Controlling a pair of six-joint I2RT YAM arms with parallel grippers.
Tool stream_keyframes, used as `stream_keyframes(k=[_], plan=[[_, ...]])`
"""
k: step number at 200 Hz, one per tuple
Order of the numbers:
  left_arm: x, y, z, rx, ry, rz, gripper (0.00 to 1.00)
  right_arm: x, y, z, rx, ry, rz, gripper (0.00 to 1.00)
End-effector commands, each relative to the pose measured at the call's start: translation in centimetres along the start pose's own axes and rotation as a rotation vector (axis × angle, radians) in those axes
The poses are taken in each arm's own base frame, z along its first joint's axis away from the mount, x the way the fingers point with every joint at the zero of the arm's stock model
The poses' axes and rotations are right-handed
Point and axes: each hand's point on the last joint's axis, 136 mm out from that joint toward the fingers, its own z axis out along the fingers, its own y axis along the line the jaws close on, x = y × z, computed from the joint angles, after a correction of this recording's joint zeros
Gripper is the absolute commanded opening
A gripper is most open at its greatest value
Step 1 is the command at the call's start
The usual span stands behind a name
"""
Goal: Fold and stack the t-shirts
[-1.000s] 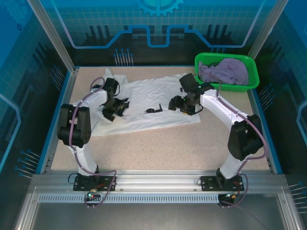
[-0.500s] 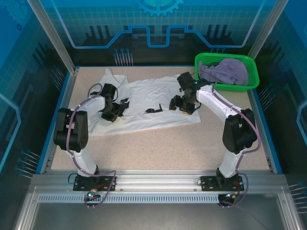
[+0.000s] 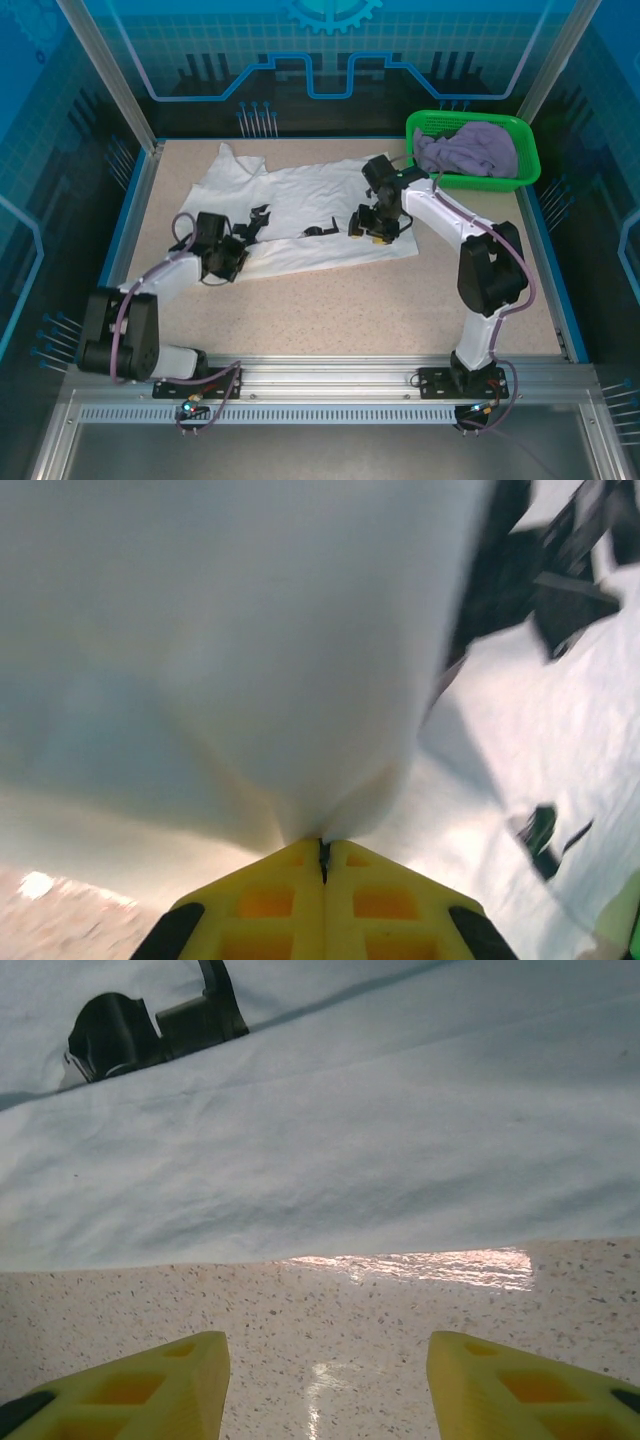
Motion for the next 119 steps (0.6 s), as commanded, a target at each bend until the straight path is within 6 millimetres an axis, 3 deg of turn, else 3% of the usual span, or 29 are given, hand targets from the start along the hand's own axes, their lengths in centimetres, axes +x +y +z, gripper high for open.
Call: stream_keyframes(k=[1,30,41,50,68,83,119], plan=[[2.7,2.5,-1.1,0.011,0.095,-0.009,0.05,0.6,0.3,1.1,0.005,0.047,-0.016,0.55],[4.7,7.2,-3.2,-0.071,0.118,-0.112,0.22,1.1,-0.8,2.6,0.046,0.084,0.017,0.55],[4.6,8.2,-4.1,-0.085,0.098,-0.149,0.36,1.3,-1.1,3.2,0.052,0.102,0.035,0.54],[4.6,8.7,-4.8,-0.096,0.083,-0.174,0.38,1.5,-1.3,3.6,0.056,0.115,0.047,0.54],[4.1,7.6,-5.7,-0.047,0.054,-0.194,0.51,1.6,-1.2,4.1,0.046,0.127,0.052,0.54],[3.0,6.4,-6.8,-0.040,0.010,-0.199,0.54,1.5,-1.1,4.1,0.042,0.124,0.047,0.54],[-0.1,0.1,-9.1,-0.073,-0.036,-0.083,0.61,1.5,-0.9,4.2,0.030,0.125,0.036,0.55]])
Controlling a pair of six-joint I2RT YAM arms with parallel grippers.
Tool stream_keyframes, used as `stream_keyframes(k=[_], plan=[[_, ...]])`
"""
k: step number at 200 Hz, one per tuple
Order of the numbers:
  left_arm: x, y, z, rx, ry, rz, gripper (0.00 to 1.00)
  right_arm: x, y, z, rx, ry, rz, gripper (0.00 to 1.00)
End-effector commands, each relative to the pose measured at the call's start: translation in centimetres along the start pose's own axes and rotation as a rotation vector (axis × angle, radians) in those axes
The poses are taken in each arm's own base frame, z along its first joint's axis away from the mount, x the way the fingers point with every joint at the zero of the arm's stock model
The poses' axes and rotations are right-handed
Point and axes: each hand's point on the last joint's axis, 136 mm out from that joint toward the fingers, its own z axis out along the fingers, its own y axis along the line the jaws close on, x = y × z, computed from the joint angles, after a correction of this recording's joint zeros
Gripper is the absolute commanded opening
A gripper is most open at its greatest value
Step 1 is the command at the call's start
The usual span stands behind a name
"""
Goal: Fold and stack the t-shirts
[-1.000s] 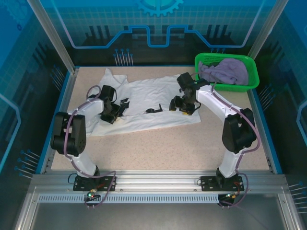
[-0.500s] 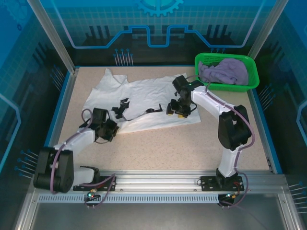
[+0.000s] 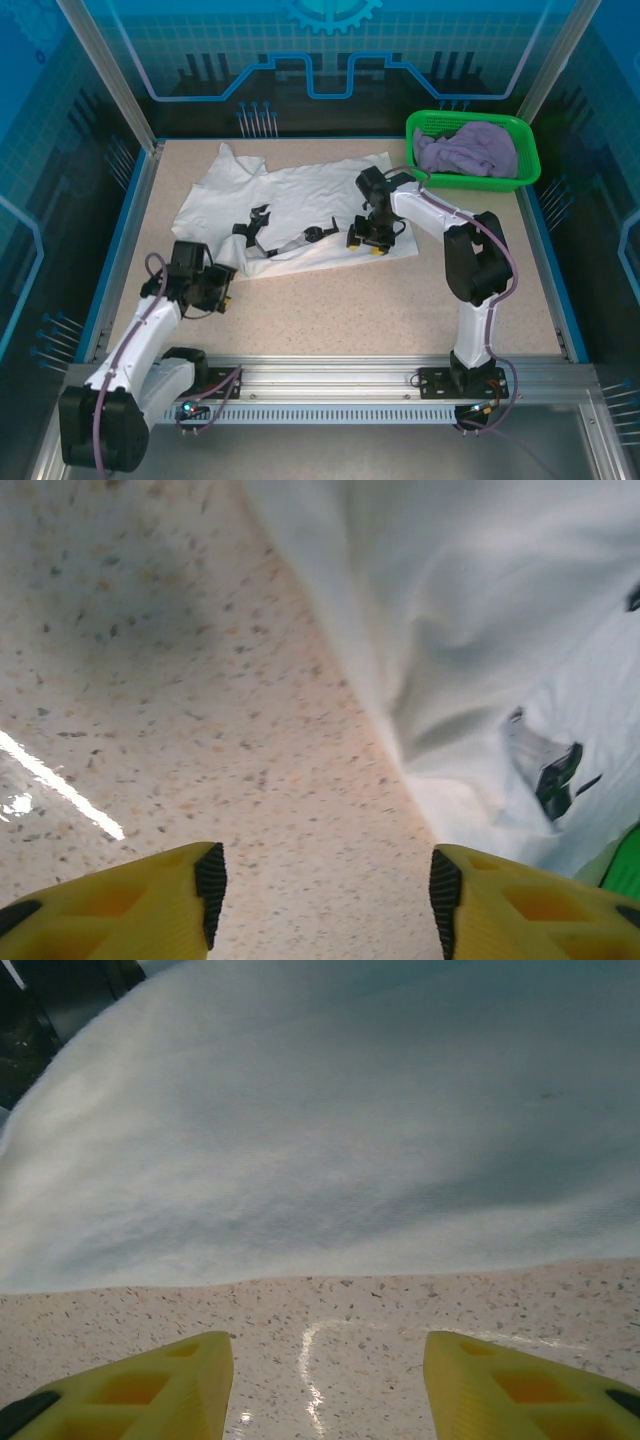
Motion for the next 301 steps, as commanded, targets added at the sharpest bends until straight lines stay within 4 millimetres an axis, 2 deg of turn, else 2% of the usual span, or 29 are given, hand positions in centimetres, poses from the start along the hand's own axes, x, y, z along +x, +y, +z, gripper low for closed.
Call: stream_keyframes(k=[1,16,37,62,94,132,151,171,223,257,301], plan=[[-1.4,-4.3,-2.0,-0.033,-0.043,0.085,0.61,0.5,0.3,0.4,-0.016,0.029,0.001,0.55],[-2.0,-6.9,-2.8,-0.149,-0.053,0.193,0.66,0.5,0.3,0.4,-0.021,0.028,-0.002,0.54],[-2.6,-9.5,-2.5,-0.342,-0.059,0.352,0.75,0.6,0.1,0.5,-0.021,0.024,0.003,0.54],[-2.9,-11.4,-0.1,-0.503,-0.030,0.476,0.78,0.6,-0.1,0.4,-0.017,0.021,0.005,0.54],[-3.1,-13.9,2.8,-0.613,-0.038,0.641,0.84,0.4,-0.6,0.2,-0.024,0.010,0.018,0.54],[-2.5,-16.4,5.5,-0.736,-0.084,0.844,0.84,0.2,-1.0,0.1,-0.027,0.010,0.034,0.54],[-2.5,-16.3,6.8,-0.811,-0.116,0.926,0.80,0.1,-1.1,0.0,-0.025,0.007,0.036,0.54],[-2.6,-15.1,8.1,-0.885,-0.090,0.961,0.76,0.1,-1.3,0.0,-0.022,0.009,0.040,0.53],[-3.6,-13.3,8.4,-0.969,-0.088,1.042,0.74,-0.1,-1.5,0.1,-0.019,0.017,0.054,0.53],[-3.7,-12.5,9.7,-0.982,-0.049,1.067,0.68,-0.3,-1.3,0.5,-0.019,0.031,0.061,0.53],[-5.3,-11.5,10.7,-1.026,-0.049,1.082,0.66,-0.4,-1.3,0.8,-0.022,0.045,0.080,0.53]])
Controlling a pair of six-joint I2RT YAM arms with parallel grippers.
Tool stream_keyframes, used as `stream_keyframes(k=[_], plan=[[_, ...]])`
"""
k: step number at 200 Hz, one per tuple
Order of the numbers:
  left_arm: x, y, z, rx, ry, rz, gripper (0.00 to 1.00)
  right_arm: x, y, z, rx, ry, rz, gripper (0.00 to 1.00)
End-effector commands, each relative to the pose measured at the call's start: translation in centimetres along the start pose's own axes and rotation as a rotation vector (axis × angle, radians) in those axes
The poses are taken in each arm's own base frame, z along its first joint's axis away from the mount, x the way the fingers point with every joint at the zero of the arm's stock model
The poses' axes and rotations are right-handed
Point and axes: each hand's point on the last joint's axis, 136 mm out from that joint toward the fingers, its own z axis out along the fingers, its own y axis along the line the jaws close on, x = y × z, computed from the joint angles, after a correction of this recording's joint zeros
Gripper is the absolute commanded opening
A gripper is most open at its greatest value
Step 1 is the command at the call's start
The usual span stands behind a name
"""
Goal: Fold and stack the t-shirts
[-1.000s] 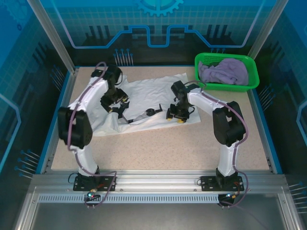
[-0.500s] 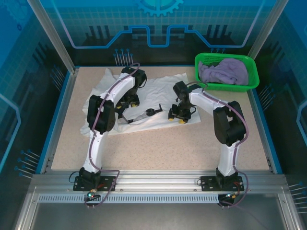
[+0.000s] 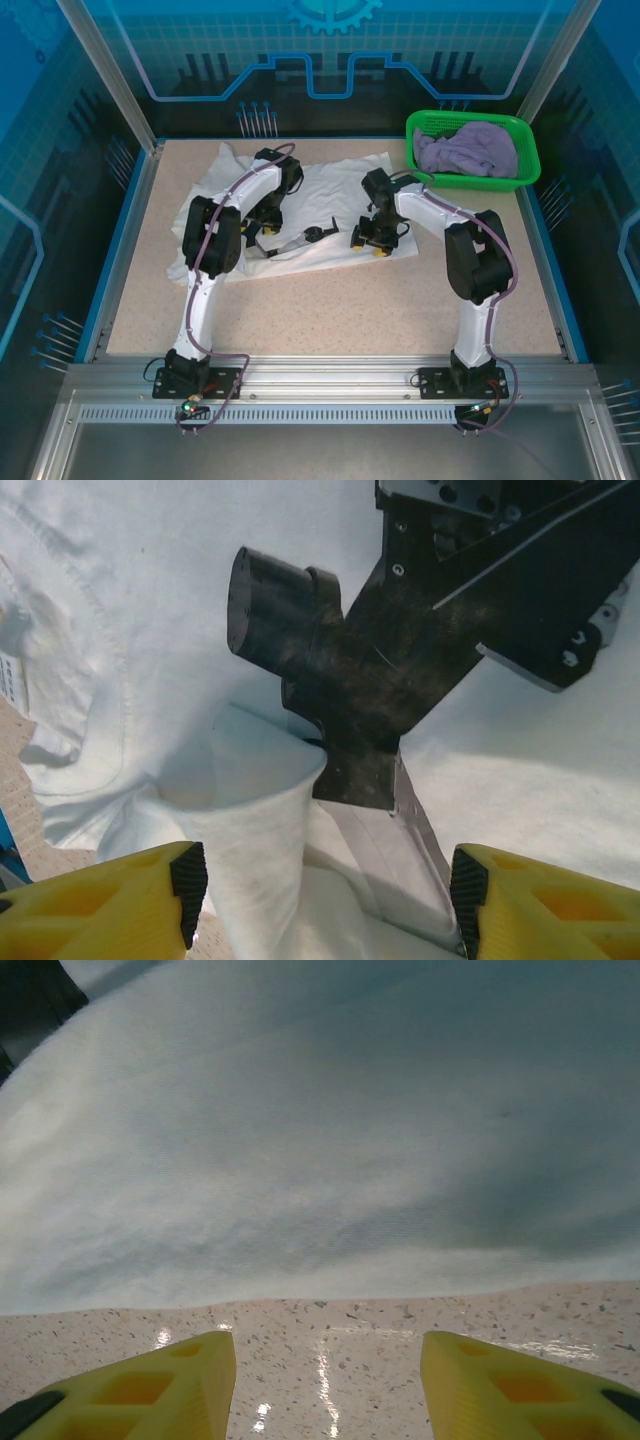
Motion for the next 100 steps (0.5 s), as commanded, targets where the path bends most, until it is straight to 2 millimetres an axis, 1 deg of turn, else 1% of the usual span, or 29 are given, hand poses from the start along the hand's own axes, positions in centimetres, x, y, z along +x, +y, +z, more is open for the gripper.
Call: stream_keyframes(k=[1,35,58,74,100], plan=[[-0.1,1.0,2.0,-0.050,0.029,0.033,0.66,0.1,-0.1,0.0,-0.009,0.037,0.040,0.53],[-0.3,0.6,2.6,-0.031,0.023,0.039,0.57,0.0,-0.4,0.4,-0.010,0.052,0.065,0.53],[-0.4,0.5,2.6,-0.013,0.018,0.028,0.43,-0.2,-0.4,0.5,-0.012,0.057,0.078,0.53],[-0.4,0.8,2.4,-0.007,0.010,0.012,0.33,-0.2,-0.6,0.7,-0.007,0.063,0.086,0.53],[-0.2,1.4,2.0,0.016,-0.006,-0.014,0.31,-0.2,-0.7,1.0,-0.006,0.077,0.105,0.53]])
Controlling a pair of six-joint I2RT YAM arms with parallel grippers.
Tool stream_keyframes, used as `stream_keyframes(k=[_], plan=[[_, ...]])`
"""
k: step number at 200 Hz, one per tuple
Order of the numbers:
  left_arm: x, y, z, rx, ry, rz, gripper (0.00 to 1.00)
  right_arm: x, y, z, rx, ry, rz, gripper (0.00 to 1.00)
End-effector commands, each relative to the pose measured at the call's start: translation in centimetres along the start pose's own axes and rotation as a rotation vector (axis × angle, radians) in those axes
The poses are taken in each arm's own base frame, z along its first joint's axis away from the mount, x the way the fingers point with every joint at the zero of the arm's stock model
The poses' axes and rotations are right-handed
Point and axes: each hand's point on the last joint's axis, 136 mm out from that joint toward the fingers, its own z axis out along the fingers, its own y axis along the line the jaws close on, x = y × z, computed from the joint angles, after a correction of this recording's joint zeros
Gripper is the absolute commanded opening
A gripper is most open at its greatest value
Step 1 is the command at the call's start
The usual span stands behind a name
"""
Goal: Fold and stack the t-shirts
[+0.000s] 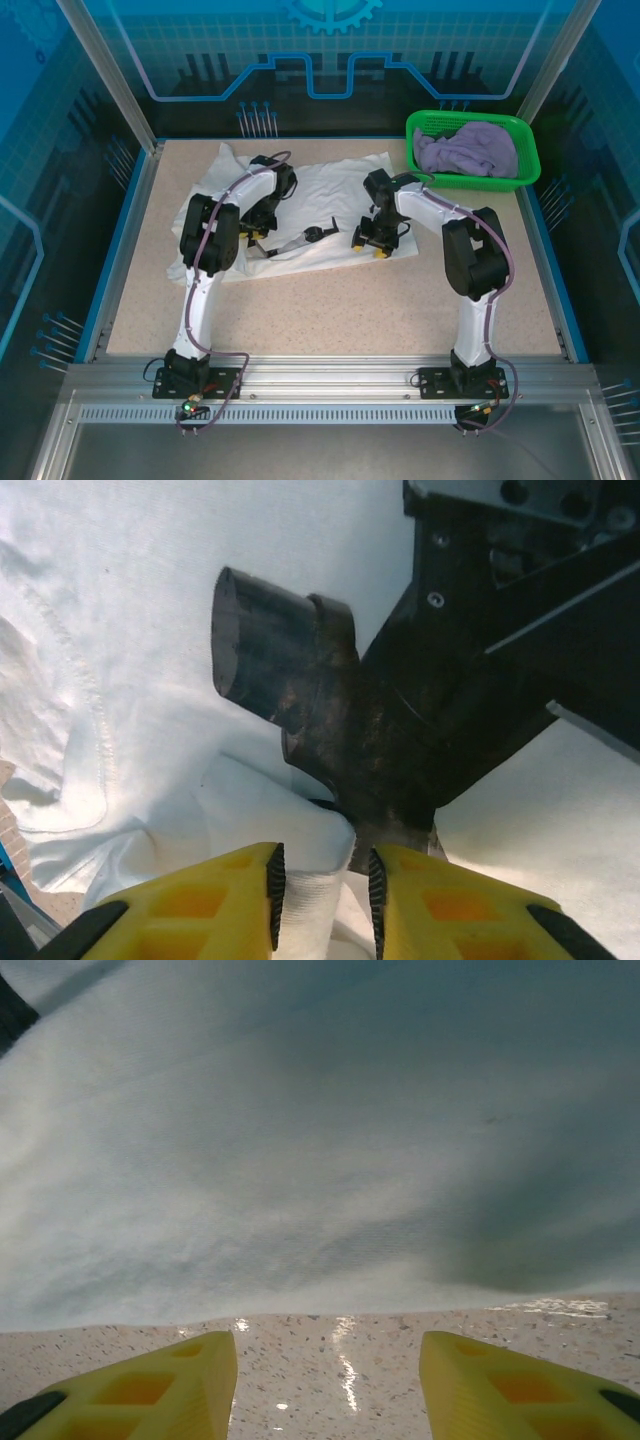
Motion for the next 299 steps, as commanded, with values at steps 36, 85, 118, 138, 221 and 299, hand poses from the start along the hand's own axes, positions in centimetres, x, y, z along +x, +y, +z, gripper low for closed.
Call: stream_keyframes(k=[36,85,118,138,221,299], plan=[[0.3,1.7,-1.1,0.033,-0.044,-0.039,0.26,-0.2,0.0,0.6,-0.005,0.048,0.059,0.52],[-0.1,3.1,-3.3,0.092,-0.126,-0.124,0.10,-0.5,0.4,0.8,-0.008,0.047,0.061,0.52],[0.4,4.1,-4.8,0.284,-0.183,-0.286,0.01,-0.7,1.2,0.9,-0.036,0.046,0.049,0.47],[1.7,4.1,-4.9,0.446,-0.224,-0.373,0.00,-0.8,2.3,0.9,-0.067,0.039,0.023,0.45],[14.7,6.0,0.1,0.710,-0.041,-0.743,0.05,1.3,11.8,-0.3,-0.332,0.044,-0.302,0.33],[21.6,8.7,3.3,0.509,0.283,-0.878,0.17,7.5,22.0,3.0,-0.352,0.121,-0.682,0.41]])
